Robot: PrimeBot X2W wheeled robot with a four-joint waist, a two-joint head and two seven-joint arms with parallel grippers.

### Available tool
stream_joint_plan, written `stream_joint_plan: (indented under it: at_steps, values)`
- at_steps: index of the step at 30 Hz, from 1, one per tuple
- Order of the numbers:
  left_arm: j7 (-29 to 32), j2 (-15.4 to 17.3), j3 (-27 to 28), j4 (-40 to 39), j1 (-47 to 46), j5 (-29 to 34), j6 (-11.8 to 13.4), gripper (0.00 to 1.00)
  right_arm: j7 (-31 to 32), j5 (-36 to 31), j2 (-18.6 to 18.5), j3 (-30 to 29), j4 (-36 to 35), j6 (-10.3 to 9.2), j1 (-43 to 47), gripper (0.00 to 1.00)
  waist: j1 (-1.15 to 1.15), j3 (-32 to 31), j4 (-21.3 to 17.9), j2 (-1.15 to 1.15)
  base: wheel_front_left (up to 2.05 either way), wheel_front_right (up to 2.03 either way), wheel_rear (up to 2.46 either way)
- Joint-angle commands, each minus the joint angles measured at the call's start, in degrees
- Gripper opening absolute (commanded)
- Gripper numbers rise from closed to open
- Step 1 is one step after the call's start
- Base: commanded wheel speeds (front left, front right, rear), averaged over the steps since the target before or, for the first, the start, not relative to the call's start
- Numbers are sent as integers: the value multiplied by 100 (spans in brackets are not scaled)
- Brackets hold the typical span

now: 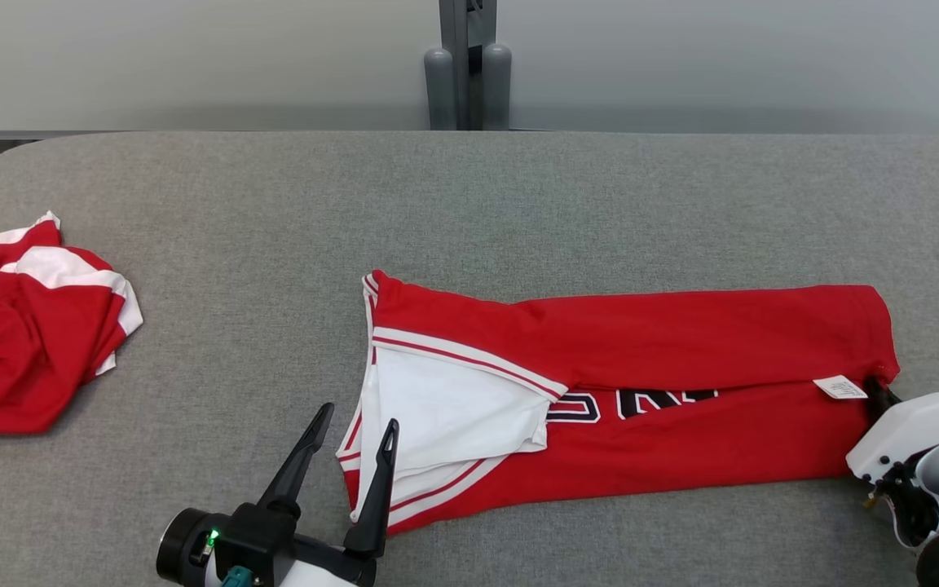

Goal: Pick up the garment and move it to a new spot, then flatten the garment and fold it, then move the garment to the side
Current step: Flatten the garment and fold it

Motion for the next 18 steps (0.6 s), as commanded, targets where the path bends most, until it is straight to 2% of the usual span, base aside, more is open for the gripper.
stream_joint_plan:
  at_steps: [1,14,15,17,18]
  values:
    - [-22,20,28,8,-87,-7,-17,100,-35,50,-29,31,35,-2,136,0,0,-18,-4,0,0,0,0]
    - [-22,19,108,30,-12,-3,-35,100,-253,360,-757,362,-304,-3,-47,0,0,-238,-121,0,0,0,0]
    - [-22,20,81,33,26,-79,-1,100,-19,692,-798,633,-858,-2,81,0,0,-379,-140,0,0,0,0]
    - [-21,20,76,50,73,-108,30,100,143,898,-769,803,-1263,-2,229,0,0,-450,-146,0,0,0,0]
    - [-22,20,77,47,94,-142,63,100,302,1097,-782,948,-1734,-2,363,0,0,-515,-153,0,0,0,0]
